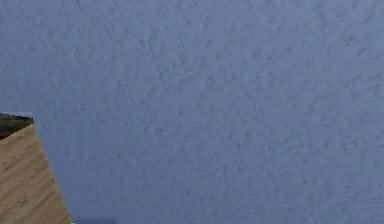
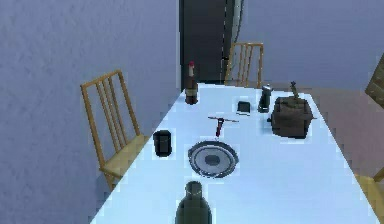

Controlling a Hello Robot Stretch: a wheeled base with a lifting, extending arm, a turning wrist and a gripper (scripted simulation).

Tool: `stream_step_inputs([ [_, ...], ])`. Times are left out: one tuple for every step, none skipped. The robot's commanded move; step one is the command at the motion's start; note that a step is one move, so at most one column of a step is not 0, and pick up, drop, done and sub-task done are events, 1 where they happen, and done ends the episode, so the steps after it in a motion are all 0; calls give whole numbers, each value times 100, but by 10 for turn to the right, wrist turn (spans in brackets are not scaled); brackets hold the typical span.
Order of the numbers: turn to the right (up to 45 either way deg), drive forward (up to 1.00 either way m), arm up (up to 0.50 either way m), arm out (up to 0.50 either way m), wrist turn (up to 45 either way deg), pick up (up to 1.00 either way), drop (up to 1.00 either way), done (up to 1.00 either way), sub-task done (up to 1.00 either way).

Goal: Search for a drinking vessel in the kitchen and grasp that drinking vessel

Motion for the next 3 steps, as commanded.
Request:
stream_step_inputs([
  [0, 0, 34, 0, 0, 0, 0, 0, 0],
  [0, 0, 0, 48, 0, 0, 0, 0, 0],
  [0, 0, 0, 0, 450, 0, 0, 0, 0],
])
